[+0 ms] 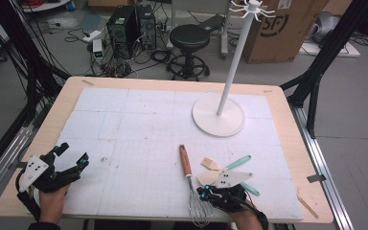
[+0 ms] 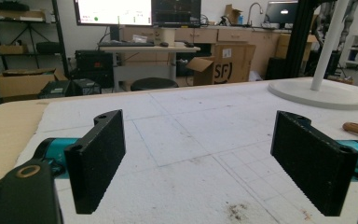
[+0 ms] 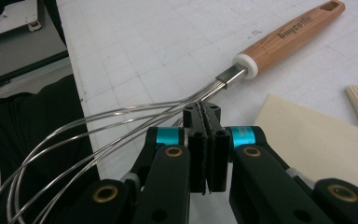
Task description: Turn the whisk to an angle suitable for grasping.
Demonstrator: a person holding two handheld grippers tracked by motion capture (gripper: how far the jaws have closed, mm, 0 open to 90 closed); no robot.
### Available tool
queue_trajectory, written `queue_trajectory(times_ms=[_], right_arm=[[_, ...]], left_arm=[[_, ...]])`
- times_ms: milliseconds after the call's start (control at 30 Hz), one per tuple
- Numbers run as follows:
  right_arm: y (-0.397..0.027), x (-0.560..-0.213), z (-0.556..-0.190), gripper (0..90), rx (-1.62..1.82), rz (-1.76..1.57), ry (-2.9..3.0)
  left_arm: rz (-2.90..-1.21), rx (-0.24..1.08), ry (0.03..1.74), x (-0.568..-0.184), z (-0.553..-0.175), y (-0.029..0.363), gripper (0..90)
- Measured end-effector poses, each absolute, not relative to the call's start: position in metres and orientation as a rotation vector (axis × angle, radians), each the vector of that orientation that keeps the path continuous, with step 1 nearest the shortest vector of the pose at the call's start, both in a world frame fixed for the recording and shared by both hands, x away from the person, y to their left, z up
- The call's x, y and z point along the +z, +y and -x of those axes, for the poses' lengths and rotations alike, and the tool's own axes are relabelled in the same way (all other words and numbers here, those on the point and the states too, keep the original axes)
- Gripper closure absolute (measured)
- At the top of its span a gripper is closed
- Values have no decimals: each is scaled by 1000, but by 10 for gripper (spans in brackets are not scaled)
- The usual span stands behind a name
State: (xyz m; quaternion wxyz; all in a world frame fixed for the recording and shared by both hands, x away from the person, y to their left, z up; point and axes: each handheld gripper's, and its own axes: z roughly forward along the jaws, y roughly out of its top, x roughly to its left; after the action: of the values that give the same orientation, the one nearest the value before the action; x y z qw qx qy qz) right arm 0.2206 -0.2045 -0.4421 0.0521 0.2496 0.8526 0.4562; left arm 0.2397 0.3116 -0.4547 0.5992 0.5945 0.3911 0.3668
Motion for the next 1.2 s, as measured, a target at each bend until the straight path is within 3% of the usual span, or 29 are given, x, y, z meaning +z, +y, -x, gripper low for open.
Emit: queue_trajectory(times_ms=[1200], right_arm=[[-110, -447, -247, 877, 1250, -741, 2695]], left_arm=[[-1375, 859, 898, -455, -239, 312, 187]])
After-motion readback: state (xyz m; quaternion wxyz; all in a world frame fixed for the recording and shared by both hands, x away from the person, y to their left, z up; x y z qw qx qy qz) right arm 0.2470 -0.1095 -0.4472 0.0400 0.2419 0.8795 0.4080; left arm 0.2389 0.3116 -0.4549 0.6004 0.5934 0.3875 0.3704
